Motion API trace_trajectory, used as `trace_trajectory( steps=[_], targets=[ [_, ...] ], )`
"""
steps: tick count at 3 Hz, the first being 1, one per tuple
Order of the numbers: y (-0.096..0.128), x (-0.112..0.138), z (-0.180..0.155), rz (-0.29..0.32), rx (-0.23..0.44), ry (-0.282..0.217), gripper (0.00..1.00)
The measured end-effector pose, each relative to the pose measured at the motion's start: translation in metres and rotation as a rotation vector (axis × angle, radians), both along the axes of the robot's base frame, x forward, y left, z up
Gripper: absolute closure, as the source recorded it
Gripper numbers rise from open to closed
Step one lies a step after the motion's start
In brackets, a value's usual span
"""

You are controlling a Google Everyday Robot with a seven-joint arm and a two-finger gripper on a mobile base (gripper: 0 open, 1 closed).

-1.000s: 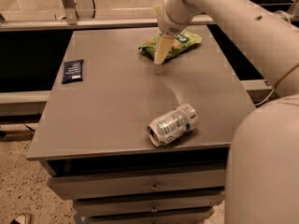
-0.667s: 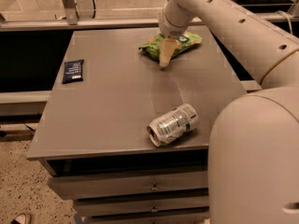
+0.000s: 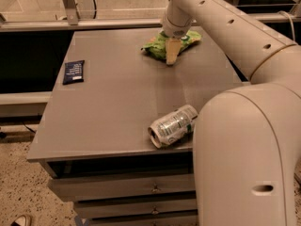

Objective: Move green rice chip bag near 7up can

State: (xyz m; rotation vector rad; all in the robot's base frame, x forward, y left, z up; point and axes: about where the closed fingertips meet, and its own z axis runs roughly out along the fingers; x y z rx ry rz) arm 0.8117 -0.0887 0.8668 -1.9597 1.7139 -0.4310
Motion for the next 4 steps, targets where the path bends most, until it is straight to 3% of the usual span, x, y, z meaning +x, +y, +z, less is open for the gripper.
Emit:
trace_trajectory(
  steps=[2, 3, 4],
  targets=[
    [-0.005, 0.002, 0.004, 0.021, -0.033, -0.008, 0.64],
    [-0.005, -0.007, 0.019, 0.041, -0.041, -0.037, 0.88],
    [-0.005, -0.026, 0.045, 0.069, -0.058, -0.087, 1.0]
  ],
)
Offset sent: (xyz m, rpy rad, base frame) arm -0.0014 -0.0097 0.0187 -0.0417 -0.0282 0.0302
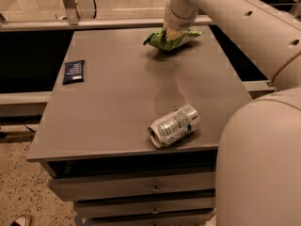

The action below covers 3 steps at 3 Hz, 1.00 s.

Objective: Move green rice chip bag near 7up can

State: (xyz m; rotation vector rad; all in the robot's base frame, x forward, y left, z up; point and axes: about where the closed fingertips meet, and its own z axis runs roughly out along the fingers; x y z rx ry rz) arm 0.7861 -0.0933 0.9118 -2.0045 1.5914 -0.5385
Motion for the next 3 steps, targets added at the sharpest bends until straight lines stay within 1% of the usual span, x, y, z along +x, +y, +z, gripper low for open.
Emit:
trace_trajectory(
  steps=[1, 2, 3],
  targets=[
    [-0.004, -0.028, 0.021, 0.023, -0.014, -0.032, 1.0],
    [-0.013, -0.067, 0.018, 0.043, -0.01, -0.008, 1.0],
    [-0.031, -0.11, 0.005, 0.05, 0.011, 0.041, 1.0]
  ],
)
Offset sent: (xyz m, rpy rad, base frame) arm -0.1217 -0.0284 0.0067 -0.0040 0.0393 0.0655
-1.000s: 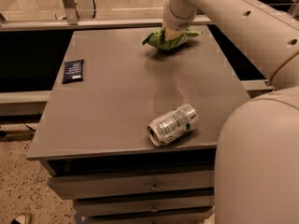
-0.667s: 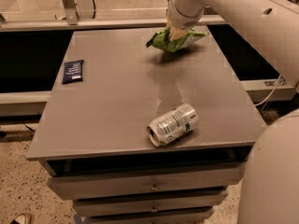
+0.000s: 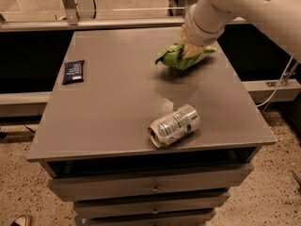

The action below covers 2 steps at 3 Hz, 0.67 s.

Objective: Move green rice chip bag near 7up can

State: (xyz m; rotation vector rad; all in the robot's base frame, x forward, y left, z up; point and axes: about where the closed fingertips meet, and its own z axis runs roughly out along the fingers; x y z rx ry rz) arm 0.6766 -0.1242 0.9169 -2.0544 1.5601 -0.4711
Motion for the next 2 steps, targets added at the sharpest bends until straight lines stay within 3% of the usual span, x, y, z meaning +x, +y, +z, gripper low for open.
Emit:
trace_trajectory(
  steps=[2],
  targets=[
    [-0.04, -0.067, -0.018, -0.016, 0.012, 0.085, 1.0]
  ],
)
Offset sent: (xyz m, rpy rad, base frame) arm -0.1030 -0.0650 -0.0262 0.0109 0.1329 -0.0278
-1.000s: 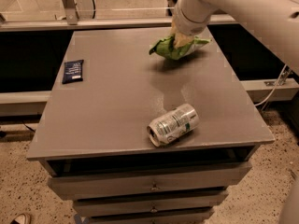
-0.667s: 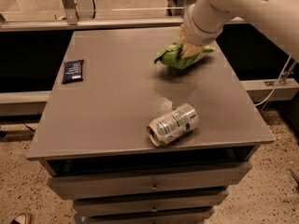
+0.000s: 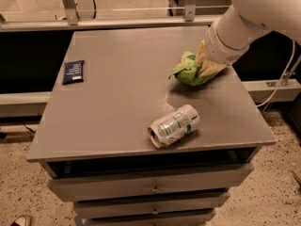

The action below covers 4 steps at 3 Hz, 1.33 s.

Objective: Move green rice chip bag near 7up can

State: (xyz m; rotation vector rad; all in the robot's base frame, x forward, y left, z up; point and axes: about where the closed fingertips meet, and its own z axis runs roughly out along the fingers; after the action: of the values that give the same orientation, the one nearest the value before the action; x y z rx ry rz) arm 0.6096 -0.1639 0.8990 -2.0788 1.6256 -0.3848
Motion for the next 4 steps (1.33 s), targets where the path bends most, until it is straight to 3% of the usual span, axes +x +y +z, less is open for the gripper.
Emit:
trace_trajectory(
  steps=[2, 3, 4],
  targets=[
    [-0.023, -0.034, -0.012, 0.005, -0.014, 0.072, 1.0],
    [-0.032, -0.047, -0.016, 0.022, -0.021, 0.112, 0.82],
    [-0.036, -0.058, -0.021, 0.046, -0.022, 0.154, 0.51]
  ],
)
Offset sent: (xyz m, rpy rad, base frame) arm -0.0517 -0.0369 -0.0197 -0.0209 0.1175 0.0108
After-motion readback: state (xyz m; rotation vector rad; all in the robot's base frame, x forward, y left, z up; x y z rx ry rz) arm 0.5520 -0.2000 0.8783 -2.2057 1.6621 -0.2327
